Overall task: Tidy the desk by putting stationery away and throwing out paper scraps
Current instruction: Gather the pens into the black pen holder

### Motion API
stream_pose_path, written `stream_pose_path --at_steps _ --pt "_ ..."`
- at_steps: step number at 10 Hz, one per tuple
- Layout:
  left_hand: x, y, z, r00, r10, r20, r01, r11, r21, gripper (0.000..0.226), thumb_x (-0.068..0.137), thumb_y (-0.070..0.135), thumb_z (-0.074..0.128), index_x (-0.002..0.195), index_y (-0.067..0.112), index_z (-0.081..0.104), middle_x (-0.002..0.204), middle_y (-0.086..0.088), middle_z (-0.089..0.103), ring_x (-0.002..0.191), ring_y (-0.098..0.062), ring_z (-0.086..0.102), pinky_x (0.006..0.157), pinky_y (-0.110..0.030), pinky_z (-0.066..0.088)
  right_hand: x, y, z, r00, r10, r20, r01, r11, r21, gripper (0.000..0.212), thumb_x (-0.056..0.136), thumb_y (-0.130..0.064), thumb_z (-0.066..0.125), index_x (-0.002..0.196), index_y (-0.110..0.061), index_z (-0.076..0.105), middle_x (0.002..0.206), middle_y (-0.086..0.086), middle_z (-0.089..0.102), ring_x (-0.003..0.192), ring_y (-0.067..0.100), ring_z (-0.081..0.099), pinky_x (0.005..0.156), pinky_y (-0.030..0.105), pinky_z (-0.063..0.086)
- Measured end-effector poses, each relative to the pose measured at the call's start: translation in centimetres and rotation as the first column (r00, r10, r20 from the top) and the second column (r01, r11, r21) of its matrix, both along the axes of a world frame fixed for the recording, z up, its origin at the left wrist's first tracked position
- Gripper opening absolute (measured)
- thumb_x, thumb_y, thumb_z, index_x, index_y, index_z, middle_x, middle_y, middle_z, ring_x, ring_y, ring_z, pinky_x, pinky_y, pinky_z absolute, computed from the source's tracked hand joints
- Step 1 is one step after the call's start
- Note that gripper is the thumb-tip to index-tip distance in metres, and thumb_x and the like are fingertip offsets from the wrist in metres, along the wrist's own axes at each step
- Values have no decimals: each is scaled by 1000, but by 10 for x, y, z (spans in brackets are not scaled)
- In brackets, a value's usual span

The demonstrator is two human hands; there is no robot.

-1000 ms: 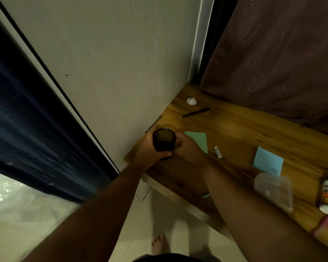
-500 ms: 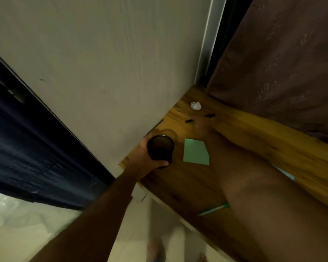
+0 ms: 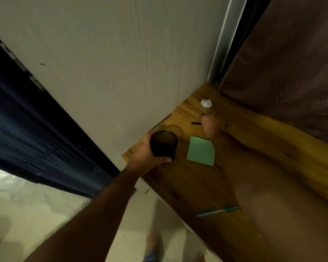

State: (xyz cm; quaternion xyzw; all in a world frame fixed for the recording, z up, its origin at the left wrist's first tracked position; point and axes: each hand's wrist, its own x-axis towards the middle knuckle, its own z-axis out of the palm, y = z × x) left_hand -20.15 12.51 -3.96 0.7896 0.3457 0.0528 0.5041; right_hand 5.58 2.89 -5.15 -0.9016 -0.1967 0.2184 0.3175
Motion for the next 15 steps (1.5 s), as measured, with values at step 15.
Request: stream_pose_path --at_steps 15 --pt "-13 10 0 999 -25 32 23 998 59 91 60 42 87 136 26 39 127 7 59 117 -16 56 96 -37 51 -48 71 84 722 656 221 -588 750 -305 11 84 -10 62 79 -17 70 93 5 70 92 23 65 77 23 43"
